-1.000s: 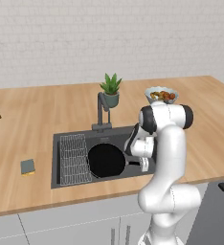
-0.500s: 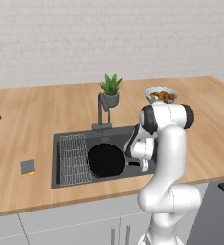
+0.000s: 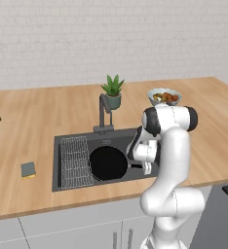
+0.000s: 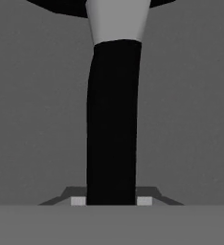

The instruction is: Pick the pan and sponge and place them into the sink. Then turn on the water.

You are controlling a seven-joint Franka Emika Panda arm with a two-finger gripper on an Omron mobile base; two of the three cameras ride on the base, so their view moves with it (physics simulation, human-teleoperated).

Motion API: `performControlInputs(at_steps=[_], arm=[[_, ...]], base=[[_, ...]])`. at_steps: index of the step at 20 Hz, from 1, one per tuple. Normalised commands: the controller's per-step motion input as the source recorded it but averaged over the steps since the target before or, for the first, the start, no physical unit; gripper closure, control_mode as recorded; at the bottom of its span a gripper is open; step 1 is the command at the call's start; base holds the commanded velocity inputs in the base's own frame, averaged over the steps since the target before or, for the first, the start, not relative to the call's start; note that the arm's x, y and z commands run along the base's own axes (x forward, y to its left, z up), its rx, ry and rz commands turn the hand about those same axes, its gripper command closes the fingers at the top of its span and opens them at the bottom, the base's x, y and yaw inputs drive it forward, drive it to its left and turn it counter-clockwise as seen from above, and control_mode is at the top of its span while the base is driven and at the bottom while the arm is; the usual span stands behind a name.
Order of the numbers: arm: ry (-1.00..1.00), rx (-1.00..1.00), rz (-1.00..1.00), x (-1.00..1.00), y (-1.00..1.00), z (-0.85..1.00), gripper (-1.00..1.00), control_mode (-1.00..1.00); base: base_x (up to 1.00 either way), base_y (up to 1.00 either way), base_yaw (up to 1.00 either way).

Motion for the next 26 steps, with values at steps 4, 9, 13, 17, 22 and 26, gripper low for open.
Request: performControlInputs(at_steps=[4,9,13,17,22,26], arm=[[0.0,0.0,0.0,0.0,0.0,0.0,-1.0,-1.0],[0.0,0.0,0.0,0.0,0.0,0.0,-1.0,-1.0],[-0.04,0.0,-0.01,-0.03,0.0,0.43,-1.0,-1.0],[-0.08,0.0,-0.05,-0.05,0.06,0.94,-1.0,-1.0],[-0.05,0.0,-0.11,-0.1,0.11,0.99,-1.0,-1.0],[-0.02,-0.01,-0.19,-0.15,0.39,0.9,-1.0,-1.0]], base=[[0.0,0.0,0.0],[0.0,0.0,0.0],[0.0,0.0,0.0],[0.0,0.0,0.0],[0.0,0.0,0.0],[0.0,0.0,0.0]])
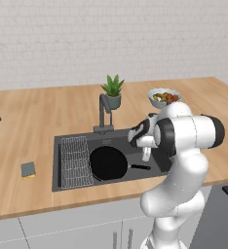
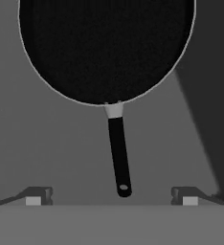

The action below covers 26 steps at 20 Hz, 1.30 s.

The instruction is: Pick the pan and sponge and place them into the sink. Then turn on the water.

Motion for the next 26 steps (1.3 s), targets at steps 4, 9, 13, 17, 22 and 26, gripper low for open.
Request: performControlInputs(at_steps=[4,9,13,17,22,26], arm=[[0.0,0.0,-0.22,-0.34,0.24,0.8,-1.0,-1.0],[0.0,0.02,-0.23,-0.43,0.16,0.75,-1.0,-1.0],[0.0,0.09,-0.28,-0.58,0.12,0.44,-1.0,-1.0],[0.0,0.11,-0.3,-0.62,0.08,0.45,-1.0,-1.0],[0.0,0.15,-0.29,-0.62,0.1,0.37,-1.0,-1.0],[0.0,0.15,-0.28,-0.66,0.1,0.21,-1.0,-1.0]], base=[[0.0,0.0,0.0],[0.0,0.0,0.0],[0.0,0.0,0.0],[0.0,0.0,0.0],[0.0,0.0,0.0],[0.0,0.0,0.0]])
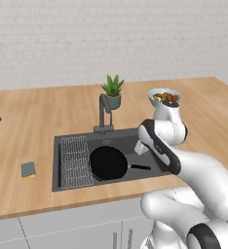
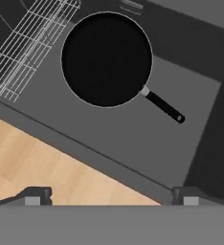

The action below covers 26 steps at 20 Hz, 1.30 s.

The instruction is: Pick the pan and sponge and place them into the sink. Then turn on the water.

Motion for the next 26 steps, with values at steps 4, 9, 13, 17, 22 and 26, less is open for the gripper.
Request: performControlInputs(at_steps=[4,9,13,17,22,26], arm=[[0.0,0.07,-0.28,-0.66,0.35,0.15,-1.0,-1.0],[-0.03,0.0,-0.17,-0.23,0.54,0.15,-1.0,-1.0],[-0.01,0.0,0.0,-0.08,0.4,0.18,-1.0,-1.0],[0.0,0.0,0.0,0.0,0.58,0.24,-1.0,-1.0],[0.0,0.0,0.0,0.05,0.76,0.3,-1.0,-1.0],[0.0,0.0,0.0,0.21,0.78,0.26,-1.0,-1.0]], base=[[0.0,0.0,0.0],[0.0,0.0,0.0],[0.0,0.0,0.0],[0.0,0.0,0.0],[0.0,0.0,0.0],[0.0,0.0,0.0]])
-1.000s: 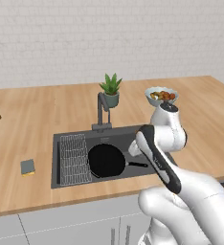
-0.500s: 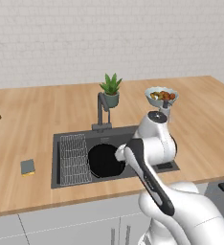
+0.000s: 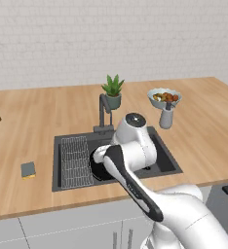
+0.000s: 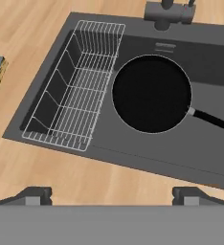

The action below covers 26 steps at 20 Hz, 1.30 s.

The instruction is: Pick the pan and sponge and place them into the sink. Then turn on the water.

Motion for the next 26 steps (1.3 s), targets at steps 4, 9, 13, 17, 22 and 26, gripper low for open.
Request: performControlInputs(at_steps=[4,9,13,17,22,26], arm=[[0.05,0.0,0.0,0.29,0.85,0.14,-1.0,-1.0],[0.14,0.0,0.0,0.31,0.79,0.03,-1.0,-1.0],[0.11,-0.01,-0.03,0.44,0.53,0.0,-1.0,-1.0],[0.2,0.01,-0.03,0.35,0.29,0.0,-1.0,-1.0],[0.23,0.01,-0.01,0.31,0.43,-0.24,-1.0,-1.0],[0.07,-0.02,-0.07,0.07,0.59,-0.5,-1.0,-1.0]], base=[[0.0,0.0,0.0],[0.0,0.0,0.0],[0.0,0.0,0.0],[0.0,0.0,0.0],[0.0,0.0,0.0],[0.0,0.0,0.0]])
